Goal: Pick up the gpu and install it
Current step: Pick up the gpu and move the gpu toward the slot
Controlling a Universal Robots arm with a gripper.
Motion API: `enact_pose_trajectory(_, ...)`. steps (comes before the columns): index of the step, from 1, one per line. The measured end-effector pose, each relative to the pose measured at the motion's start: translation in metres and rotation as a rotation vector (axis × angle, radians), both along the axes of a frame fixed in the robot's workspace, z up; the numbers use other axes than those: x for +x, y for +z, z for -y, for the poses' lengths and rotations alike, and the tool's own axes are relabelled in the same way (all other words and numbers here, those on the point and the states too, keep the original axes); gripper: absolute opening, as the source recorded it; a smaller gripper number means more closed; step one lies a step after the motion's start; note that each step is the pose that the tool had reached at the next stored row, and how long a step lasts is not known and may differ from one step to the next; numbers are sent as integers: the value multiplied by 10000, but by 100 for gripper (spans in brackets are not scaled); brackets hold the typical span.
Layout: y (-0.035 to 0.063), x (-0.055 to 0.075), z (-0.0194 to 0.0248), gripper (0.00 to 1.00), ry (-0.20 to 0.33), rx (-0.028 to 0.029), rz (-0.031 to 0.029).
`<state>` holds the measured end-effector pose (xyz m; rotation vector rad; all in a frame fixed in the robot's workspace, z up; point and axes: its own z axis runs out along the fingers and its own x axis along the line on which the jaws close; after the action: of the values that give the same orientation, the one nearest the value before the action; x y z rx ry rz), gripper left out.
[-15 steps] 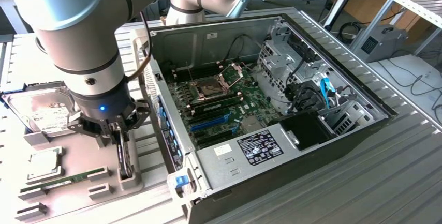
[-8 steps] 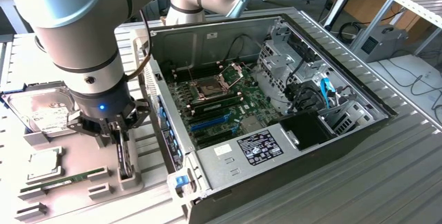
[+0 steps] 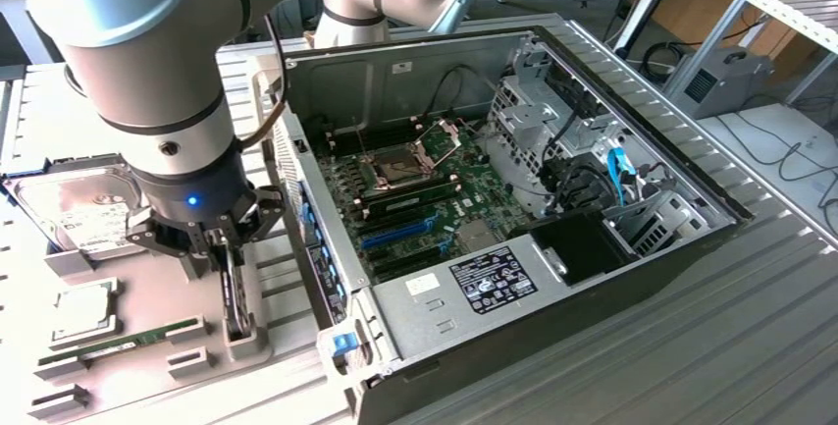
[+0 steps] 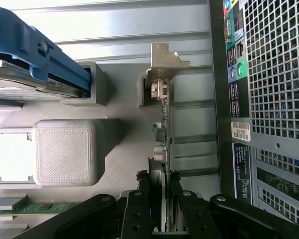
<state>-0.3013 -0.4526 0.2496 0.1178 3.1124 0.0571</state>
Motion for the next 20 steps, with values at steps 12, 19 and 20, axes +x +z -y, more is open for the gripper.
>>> enact_pose_trajectory(12, 87, 0, -2, 26, 0, -1, -1)
enact_pose_trajectory(19, 160, 0, -2, 26, 0, 0, 0)
enact_pose_trajectory(20, 167, 0, -2, 26, 0, 0, 1)
